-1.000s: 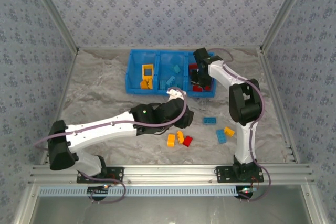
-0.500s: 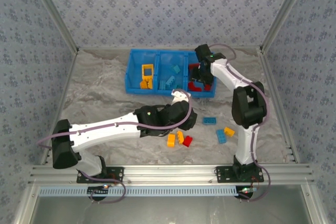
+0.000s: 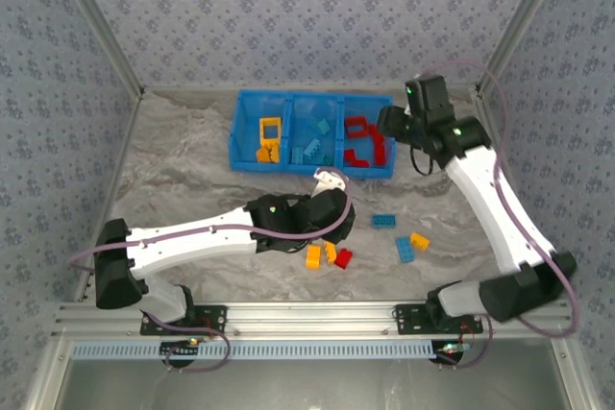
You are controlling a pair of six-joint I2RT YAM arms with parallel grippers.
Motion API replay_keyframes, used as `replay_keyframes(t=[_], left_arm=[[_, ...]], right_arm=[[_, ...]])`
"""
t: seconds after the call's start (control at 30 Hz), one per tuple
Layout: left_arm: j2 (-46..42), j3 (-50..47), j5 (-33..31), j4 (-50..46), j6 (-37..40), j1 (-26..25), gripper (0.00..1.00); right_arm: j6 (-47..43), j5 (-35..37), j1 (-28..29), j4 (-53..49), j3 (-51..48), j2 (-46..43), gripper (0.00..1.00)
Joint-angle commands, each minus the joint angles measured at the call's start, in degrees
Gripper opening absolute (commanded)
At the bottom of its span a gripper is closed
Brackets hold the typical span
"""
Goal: Sort the legos into containers by color
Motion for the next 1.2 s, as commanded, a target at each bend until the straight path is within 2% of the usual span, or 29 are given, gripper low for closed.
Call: replay_keyframes(t=[0.0,0.1,0.27,0.4,0.57,0.77,0.93,1.07,1.17], left_arm=[[0.09,0.01,3.55,-5.18,-3.52,2.49,0.62],[1.82,-2.20,9.53,-6.01,-8.69,6.41,0.62],[3.75,-4.83,15.49,-6.97,-12.29,9.55,0.62],[6.38,-6.47,21.12,-7.53,-10.60,9.40,0.69],[9.47,-8.60,23.48,-6.83,-10.55,7.73,0.70],[12.18,-9.69,23.91,-5.39,-11.03,7.54,0.68],[14.66,-9.78,24.35,-4.22,-10.77,6.74,0.59],[16.16,-9.91,24.17,-3.76,-10.53,6.57,0.55],[16.74,-9.95,22.75,-3.97,-10.46,6.56,0.46]], right_arm=[[-1.14,-0.19,3.57,-0.03,-7.86,-8.87,0.59],[-1.32,-3.31,11.35,5.02,-18.92,-18.41,0.59],[2.99,2.25,30.18,8.49,-33.05,-29.44,0.58],[10.22,9.32,41.76,7.48,-38.93,-31.97,0.57],[11.52,13.24,52.94,9.90,-41.69,-31.65,0.60],[13.81,16.61,58.55,7.47,-41.69,-31.15,0.60],[15.03,19.05,59.00,6.14,-41.45,-32.03,0.60],[15.21,20.03,58.81,6.04,-41.38,-31.83,0.61],[15.34,19.98,58.79,6.56,-41.42,-31.60,0.61]])
